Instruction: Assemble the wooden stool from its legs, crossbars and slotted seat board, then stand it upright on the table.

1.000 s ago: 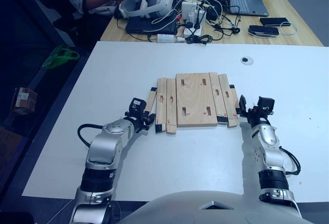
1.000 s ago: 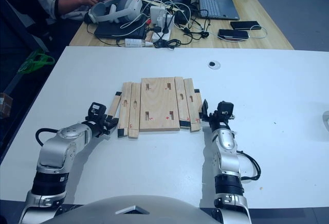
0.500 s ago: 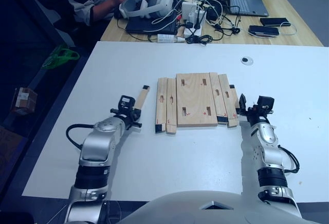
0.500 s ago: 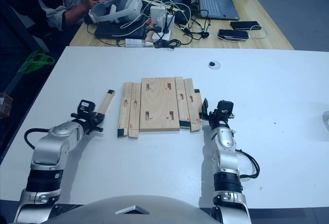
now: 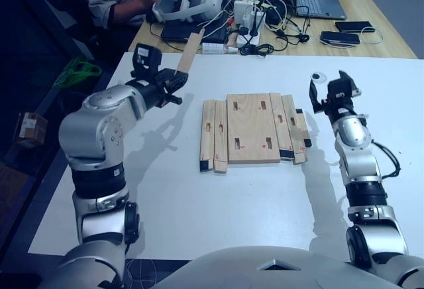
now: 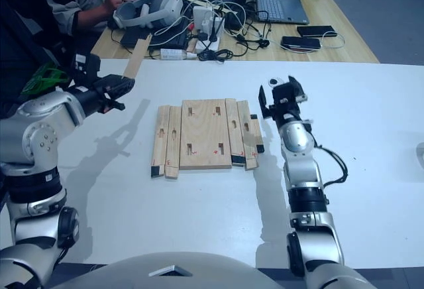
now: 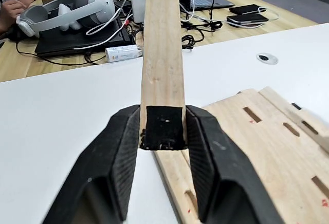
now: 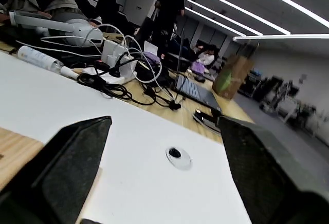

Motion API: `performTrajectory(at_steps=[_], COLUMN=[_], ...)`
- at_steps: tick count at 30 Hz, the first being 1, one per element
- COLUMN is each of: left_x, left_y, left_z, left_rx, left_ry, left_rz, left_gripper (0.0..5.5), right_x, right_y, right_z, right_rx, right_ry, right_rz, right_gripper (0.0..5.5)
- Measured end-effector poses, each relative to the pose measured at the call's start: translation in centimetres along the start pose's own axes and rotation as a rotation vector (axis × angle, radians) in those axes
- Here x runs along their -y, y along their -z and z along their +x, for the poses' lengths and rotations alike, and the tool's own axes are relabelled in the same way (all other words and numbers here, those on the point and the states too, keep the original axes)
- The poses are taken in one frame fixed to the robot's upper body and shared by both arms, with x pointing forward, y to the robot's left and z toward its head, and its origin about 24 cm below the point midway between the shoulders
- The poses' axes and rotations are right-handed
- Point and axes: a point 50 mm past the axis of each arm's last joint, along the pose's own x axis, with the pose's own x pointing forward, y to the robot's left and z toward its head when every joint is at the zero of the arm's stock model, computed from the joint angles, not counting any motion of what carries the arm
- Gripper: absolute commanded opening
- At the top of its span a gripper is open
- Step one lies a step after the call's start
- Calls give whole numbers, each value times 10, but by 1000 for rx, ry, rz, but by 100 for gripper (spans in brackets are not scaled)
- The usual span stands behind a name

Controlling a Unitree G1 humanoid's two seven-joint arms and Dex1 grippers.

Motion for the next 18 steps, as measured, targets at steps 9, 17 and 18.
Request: performTrajectory(at_steps=[9, 17, 18], left_x=[61, 72, 73], left_y=[-25, -15, -15], left_z=[35, 31, 29], left_rx=[-91, -271, -283], left_ry=[232, 314, 324], left_rz=[125, 113, 113], left_gripper=[130, 130, 130], right_x=[-45, -47, -48], right_y=[-63, -75, -78], right_z=[3, 6, 7], right_rx=[349, 407, 418], right_ry=[-464, -475, -471], right_rz=[-588, -737, -749], right_gripper=[387, 387, 387])
